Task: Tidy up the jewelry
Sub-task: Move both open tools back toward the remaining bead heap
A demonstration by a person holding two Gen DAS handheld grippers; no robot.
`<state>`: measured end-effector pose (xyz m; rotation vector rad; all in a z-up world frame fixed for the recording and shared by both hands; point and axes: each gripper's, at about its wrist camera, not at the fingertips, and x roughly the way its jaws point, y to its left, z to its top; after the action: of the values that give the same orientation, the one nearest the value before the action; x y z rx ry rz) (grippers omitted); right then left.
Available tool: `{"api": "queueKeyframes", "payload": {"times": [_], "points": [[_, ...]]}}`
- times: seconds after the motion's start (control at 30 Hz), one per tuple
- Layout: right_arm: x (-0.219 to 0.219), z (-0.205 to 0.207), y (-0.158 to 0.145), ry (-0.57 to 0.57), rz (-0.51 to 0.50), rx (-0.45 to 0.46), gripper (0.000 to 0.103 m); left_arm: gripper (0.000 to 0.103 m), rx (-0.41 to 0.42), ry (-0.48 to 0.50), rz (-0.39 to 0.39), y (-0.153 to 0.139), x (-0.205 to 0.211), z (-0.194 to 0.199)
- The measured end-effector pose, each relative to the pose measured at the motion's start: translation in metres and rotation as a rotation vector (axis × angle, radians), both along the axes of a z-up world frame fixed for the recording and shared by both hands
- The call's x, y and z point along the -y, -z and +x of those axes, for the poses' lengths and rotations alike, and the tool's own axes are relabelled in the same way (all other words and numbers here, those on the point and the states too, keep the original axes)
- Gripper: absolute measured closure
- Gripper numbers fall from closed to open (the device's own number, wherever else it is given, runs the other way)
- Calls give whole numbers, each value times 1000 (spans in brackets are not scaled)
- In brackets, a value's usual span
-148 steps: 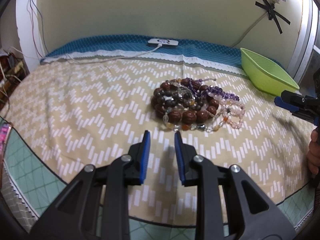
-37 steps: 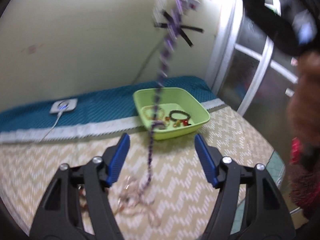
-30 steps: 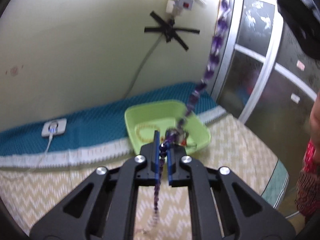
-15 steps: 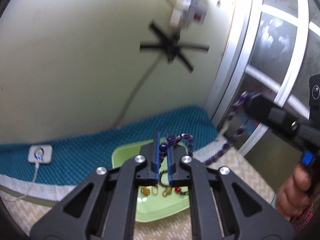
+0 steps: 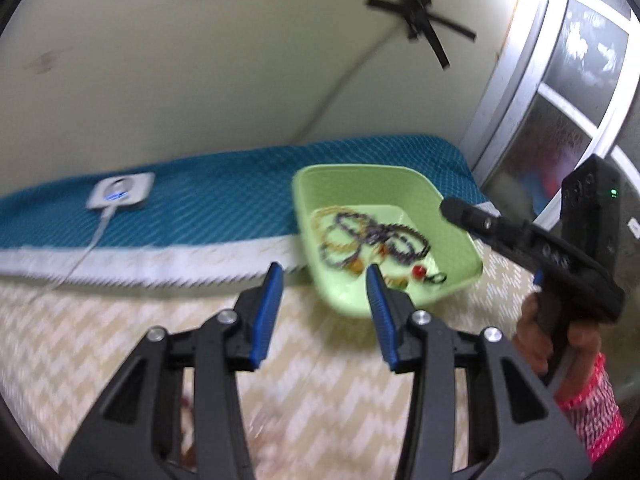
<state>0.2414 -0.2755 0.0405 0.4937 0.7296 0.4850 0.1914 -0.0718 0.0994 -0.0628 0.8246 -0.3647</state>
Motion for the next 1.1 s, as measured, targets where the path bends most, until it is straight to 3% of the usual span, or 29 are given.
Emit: {"api": "queueKeyframes", "payload": {"times": [0.17,0.33,0.53,0.67,0.87,1.1], "points": [[-27,-16,-5,-97,8,85,81,62,72,-132,11,-2,-67,-73],[-51,-35,-15,-170,-33,172,81,62,73,-291,58,14,-131,-136],[-71,-36,-5,-229,-6,108,81,62,73,-503,80,18,-198,-212],[-79,-44,-11,-263,-16,132,81,62,79,-600,90,14,-224,-254],[-86,-49,-8,-329,-27,107,79,62,66,-603,65,18,-223,-251],[-102,-61,-9,-376,-114,149,79,62,43,-468,67,30,-190,-219]]}}
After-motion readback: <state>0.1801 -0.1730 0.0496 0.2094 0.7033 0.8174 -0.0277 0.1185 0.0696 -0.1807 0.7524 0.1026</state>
